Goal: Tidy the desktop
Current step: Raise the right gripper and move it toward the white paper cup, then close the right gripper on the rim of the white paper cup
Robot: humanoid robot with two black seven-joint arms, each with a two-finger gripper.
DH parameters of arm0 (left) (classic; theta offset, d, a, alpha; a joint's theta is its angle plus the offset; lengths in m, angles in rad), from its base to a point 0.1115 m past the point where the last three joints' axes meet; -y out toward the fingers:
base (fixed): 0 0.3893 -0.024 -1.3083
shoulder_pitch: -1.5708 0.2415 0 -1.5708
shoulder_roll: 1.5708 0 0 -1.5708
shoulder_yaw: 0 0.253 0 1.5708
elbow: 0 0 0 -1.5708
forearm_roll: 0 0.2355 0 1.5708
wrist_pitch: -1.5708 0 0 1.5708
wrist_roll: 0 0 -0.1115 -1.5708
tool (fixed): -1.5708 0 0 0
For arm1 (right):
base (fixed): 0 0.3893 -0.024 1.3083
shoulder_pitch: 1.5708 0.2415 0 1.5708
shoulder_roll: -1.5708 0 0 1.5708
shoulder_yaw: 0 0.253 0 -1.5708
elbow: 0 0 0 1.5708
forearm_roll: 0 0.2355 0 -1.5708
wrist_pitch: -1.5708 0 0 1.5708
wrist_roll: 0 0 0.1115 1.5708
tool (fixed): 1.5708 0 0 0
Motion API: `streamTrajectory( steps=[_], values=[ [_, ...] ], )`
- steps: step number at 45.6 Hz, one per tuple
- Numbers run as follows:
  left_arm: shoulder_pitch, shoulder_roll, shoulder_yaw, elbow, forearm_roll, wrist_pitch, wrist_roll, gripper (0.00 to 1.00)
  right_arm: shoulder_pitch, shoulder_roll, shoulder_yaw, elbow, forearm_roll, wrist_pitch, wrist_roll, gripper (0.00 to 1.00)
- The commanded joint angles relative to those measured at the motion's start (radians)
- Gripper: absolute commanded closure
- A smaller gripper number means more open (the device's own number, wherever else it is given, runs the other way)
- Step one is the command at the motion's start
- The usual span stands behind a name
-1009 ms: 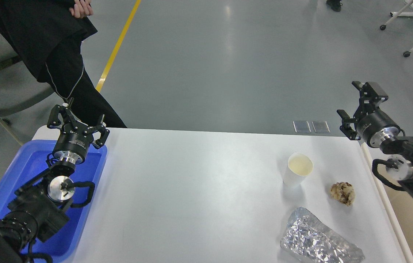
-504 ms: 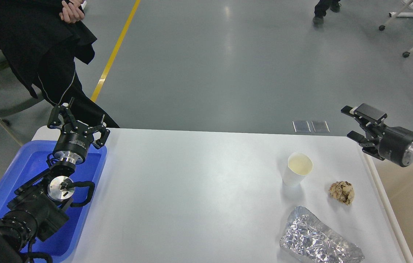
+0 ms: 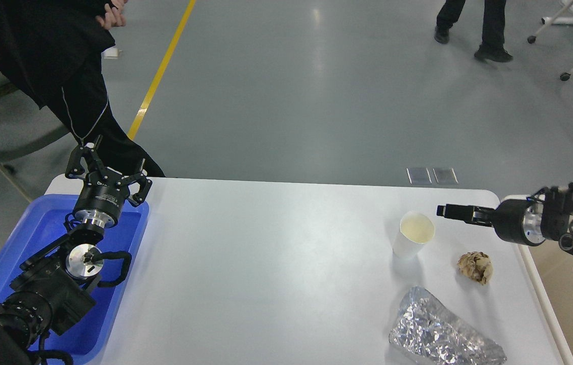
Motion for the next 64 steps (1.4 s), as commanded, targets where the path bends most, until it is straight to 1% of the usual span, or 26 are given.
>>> streamTrajectory(
  steps=[1, 10, 17, 28, 39, 47, 49, 51, 54, 56, 57, 61, 64],
  values=[
    [0.000, 0.000, 0.000, 0.000, 0.000, 0.000, 0.000, 0.00, 0.024, 0.086, -0.100, -0.145, -0.031, -0.012, -0.028, 0.00],
    [0.000, 0.000, 0.000, 0.000, 0.000, 0.000, 0.000, 0.00, 0.016, 0.155, -0.133, -0.221, -0.030, -0.055, -0.027, 0.00],
    [0.000, 0.000, 0.000, 0.000, 0.000, 0.000, 0.000, 0.00, 0.004, 0.217, -0.121, -0.230, -0.025, -0.056, -0.028, 0.00],
    [0.000, 0.000, 0.000, 0.000, 0.000, 0.000, 0.000, 0.00, 0.004, 0.229, -0.130, -0.234, -0.023, -0.056, -0.025, 0.00],
    [0.000, 0.000, 0.000, 0.000, 0.000, 0.000, 0.000, 0.00, -0.027, 0.257, -0.133, -0.282, -0.025, -0.084, -0.021, 0.00],
    [0.000, 0.000, 0.000, 0.000, 0.000, 0.000, 0.000, 0.00, -0.030, 0.258, -0.132, -0.284, -0.025, -0.089, -0.019, 0.02],
    [0.000, 0.000, 0.000, 0.000, 0.000, 0.000, 0.000, 0.00, -0.030, 0.258, -0.132, -0.284, -0.025, -0.089, -0.019, 0.06],
    [0.000, 0.000, 0.000, 0.000, 0.000, 0.000, 0.000, 0.00, -0.031, 0.260, -0.132, -0.284, -0.025, -0.087, -0.019, 0.19],
    [0.000, 0.000, 0.000, 0.000, 0.000, 0.000, 0.000, 0.00, -0.033, 0.261, -0.132, -0.284, -0.025, -0.086, -0.019, 0.31],
    [0.000, 0.000, 0.000, 0.000, 0.000, 0.000, 0.000, 0.00, -0.034, 0.269, -0.133, -0.285, -0.025, -0.087, -0.019, 0.40],
    [0.000, 0.000, 0.000, 0.000, 0.000, 0.001, 0.000, 0.00, -0.034, 0.274, -0.133, -0.285, -0.025, -0.087, -0.018, 0.43],
    [0.000, 0.000, 0.000, 0.000, 0.000, 0.001, 0.000, 0.00, -0.036, 0.294, -0.133, -0.296, -0.025, -0.087, -0.017, 0.45],
    [0.000, 0.000, 0.000, 0.000, 0.000, 0.000, 0.000, 0.00, -0.037, 0.303, -0.133, -0.299, -0.025, -0.087, -0.017, 0.49]
  ],
)
